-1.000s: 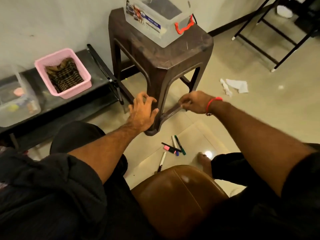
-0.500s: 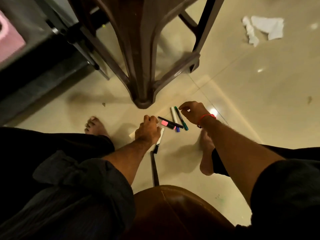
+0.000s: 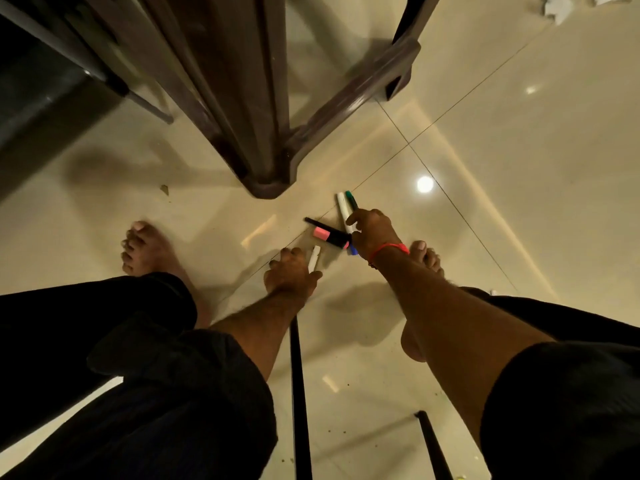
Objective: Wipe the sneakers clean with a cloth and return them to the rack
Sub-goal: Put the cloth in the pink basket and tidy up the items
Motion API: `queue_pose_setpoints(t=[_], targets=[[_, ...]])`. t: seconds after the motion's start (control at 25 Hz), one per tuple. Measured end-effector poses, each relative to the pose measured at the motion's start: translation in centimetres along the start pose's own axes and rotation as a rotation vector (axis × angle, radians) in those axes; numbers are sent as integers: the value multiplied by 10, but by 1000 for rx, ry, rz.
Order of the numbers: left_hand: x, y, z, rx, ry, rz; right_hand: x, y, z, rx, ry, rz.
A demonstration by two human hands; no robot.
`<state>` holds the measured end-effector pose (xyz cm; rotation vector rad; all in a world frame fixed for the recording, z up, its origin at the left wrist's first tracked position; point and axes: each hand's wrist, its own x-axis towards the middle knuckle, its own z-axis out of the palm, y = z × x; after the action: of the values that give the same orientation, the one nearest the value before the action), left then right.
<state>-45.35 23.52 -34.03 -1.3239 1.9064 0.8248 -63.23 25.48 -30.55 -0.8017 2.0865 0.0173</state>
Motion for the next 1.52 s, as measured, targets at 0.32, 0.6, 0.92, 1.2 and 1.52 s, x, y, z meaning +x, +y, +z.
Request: queue_pose_setpoints(t=[0.32,0.6,0.92,1.2,1.52], targets=[[7,-7,8,-150,62,-16,4,12,33,-162,50,56],[-14,-18,-6,-464,280,5,10,5,34,-201,85,73],[-49,-4,-76,-721,458,208,-23,-9,-28,-8,31,211],[-132,-3,-188,-797,723,489,-93,-57,-98,342,216,154],[-219,1,-330,-851,908,675,-193,-116,-194,705,755,-206]])
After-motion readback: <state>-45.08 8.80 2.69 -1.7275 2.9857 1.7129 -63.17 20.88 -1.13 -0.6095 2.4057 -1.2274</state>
